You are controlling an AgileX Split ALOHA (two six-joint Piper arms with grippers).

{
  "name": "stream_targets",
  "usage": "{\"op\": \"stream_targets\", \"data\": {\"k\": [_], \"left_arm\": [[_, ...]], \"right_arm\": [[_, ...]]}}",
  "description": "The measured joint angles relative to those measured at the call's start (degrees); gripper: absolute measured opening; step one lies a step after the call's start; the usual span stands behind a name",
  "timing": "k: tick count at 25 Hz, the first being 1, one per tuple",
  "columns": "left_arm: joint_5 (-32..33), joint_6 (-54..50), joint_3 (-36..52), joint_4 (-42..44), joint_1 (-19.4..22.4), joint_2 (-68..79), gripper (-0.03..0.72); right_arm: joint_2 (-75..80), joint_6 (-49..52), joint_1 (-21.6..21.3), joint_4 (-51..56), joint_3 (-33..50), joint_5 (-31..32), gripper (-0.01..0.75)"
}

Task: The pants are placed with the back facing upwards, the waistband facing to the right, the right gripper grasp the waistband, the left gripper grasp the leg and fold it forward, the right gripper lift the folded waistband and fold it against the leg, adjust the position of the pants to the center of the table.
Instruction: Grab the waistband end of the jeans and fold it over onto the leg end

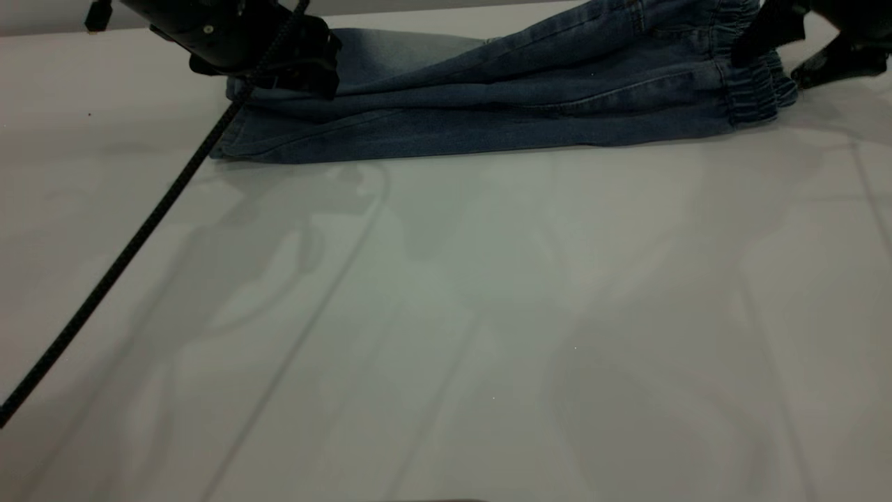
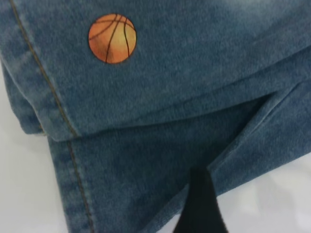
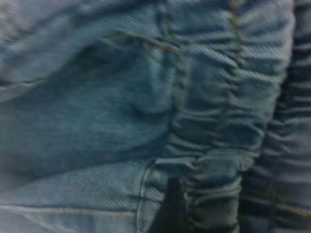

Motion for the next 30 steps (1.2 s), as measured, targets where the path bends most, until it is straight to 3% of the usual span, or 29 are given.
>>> {"op": "stream_targets", "data": {"k": [11,14,21,24,30], "left_arm": [[-1.01,-0.29,0.00,-0.05,-0.38,0.00,0.504],[-1.04,-0.42,0.00,-0.05,-0.38,0.00,0.504],[-3.79,-0.95,0.00,-0.05,-0.38,0.91,0.504],[-7.82,-2.28,0.00,-0.05,-0.38,3.29,0.504],[-14.68,-4.83,-0.89,-0.05,-0.38,8.65,0.504]], "right_arm": [[5.02,-5.92,-0.12,13.93,-1.37,4.82,0.573],[6.42,-5.79,-0.12,15.89,-1.75,6.54,0.488],[8.22,-5.21,-0.12,16.54,-1.88,9.43,0.076],[8.79,-5.21,-0.16,15.26,-2.91,12.37,0.038],[10.16,-4.14,-0.16,11.76,-7.41,18.95,0.037]]}}
